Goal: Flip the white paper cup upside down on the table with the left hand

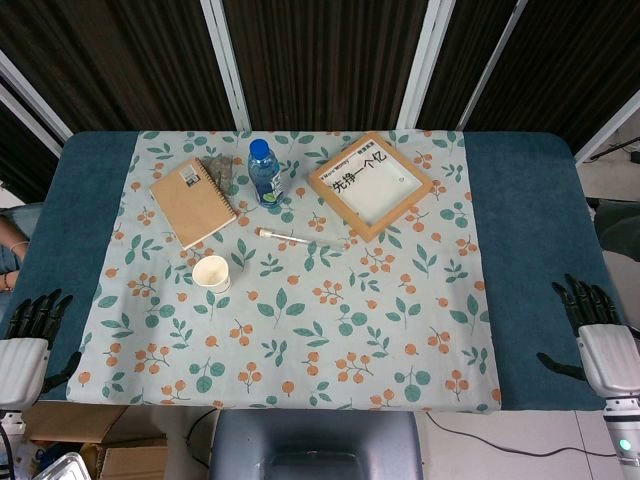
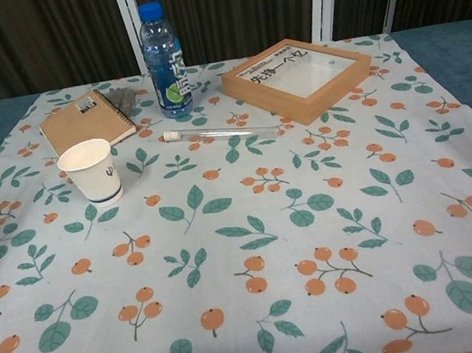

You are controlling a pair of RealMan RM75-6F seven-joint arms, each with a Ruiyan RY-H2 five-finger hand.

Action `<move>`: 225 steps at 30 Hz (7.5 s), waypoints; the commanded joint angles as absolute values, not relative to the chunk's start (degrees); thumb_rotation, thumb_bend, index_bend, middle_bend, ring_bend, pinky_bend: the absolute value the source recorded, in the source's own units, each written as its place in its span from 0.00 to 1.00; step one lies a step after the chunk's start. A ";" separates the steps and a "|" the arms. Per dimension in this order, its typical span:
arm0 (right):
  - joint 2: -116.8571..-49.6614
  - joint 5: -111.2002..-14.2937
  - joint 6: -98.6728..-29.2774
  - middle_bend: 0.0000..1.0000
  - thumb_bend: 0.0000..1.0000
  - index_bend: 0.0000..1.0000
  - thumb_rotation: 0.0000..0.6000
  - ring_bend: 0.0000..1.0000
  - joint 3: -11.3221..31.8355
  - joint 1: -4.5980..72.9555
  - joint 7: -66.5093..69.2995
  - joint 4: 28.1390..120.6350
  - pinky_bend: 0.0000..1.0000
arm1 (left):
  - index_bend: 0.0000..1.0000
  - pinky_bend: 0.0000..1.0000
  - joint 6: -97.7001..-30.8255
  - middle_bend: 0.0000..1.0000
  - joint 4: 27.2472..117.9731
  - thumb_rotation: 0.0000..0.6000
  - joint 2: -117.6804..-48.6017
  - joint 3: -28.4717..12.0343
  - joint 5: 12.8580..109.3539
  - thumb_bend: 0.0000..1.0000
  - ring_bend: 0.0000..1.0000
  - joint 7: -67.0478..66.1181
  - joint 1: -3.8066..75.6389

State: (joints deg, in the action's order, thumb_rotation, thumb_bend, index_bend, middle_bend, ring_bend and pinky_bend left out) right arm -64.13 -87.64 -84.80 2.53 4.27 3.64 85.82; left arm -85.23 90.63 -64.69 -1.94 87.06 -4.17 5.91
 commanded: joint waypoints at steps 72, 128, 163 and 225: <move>-64.30 -85.33 -85.19 0.00 0.20 0.00 1.00 0.00 2.99 2.37 5.84 83.14 0.00 | 0.00 0.00 -53.85 0.00 87.44 1.00 -82.63 -3.76 38.94 0.31 0.00 -59.53 55.48; -64.32 -83.13 -80.39 0.00 0.20 0.00 1.00 0.00 2.75 3.52 4.15 83.79 0.00 | 0.43 0.00 -56.28 0.44 83.35 1.00 -90.31 -10.26 60.37 0.35 0.10 6.50 42.21; -64.47 -83.23 -79.84 0.00 0.20 0.00 1.00 0.00 2.65 3.93 4.48 83.75 0.00 | 0.05 0.00 -53.84 0.06 71.00 1.00 -94.32 -7.77 76.20 0.35 0.00 27.71 36.95; -66.16 -81.72 -76.95 0.00 0.20 0.00 1.00 0.00 2.88 4.85 8.18 79.27 0.00 | 0.33 0.00 -55.72 0.28 81.49 1.00 -96.41 -6.25 47.54 0.45 0.00 -54.48 52.04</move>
